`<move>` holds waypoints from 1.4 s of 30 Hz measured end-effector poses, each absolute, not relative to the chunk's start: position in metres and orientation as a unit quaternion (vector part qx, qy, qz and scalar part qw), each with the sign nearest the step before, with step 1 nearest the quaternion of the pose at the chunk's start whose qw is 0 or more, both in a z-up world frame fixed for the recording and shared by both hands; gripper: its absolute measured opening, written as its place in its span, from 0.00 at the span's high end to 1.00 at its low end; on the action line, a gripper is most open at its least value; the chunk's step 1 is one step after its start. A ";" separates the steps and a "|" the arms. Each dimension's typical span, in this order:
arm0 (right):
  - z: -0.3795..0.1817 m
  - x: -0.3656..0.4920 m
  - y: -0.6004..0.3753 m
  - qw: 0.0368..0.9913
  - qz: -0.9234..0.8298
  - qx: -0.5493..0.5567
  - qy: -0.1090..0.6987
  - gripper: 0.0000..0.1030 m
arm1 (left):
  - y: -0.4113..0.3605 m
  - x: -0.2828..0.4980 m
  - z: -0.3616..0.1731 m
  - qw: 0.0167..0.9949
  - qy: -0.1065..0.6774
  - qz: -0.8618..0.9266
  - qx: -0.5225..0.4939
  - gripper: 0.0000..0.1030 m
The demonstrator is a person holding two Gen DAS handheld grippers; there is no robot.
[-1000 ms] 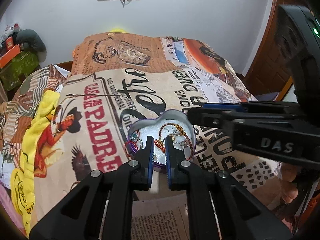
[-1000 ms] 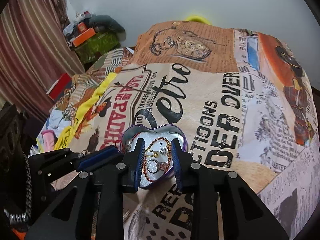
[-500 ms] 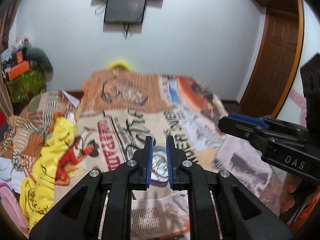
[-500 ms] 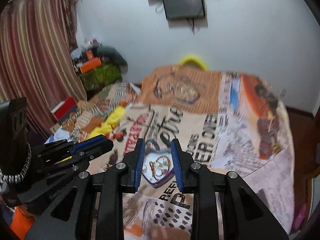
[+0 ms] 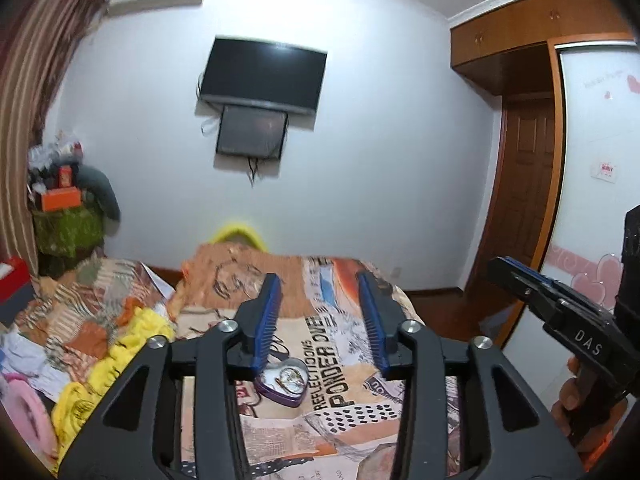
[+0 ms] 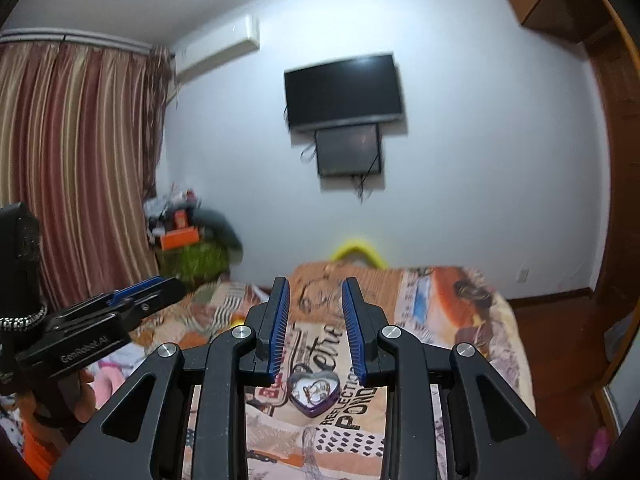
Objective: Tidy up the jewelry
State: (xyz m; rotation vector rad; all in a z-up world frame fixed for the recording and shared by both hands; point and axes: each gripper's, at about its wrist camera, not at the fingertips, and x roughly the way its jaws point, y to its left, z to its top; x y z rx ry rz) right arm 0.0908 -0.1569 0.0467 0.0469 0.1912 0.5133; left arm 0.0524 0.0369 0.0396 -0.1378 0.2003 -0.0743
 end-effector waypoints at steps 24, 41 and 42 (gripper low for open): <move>0.041 0.050 -0.165 0.973 0.215 0.019 0.079 0.09 | 0.006 -0.003 0.033 0.997 0.063 0.025 -0.021 0.06; 0.036 0.049 -0.170 0.971 0.217 0.018 0.100 0.09 | 0.008 0.001 0.030 0.997 0.075 0.015 -0.028 0.06; 0.036 0.048 -0.170 0.971 0.217 0.018 0.101 0.09 | 0.008 0.001 0.031 0.997 0.076 0.014 -0.028 0.06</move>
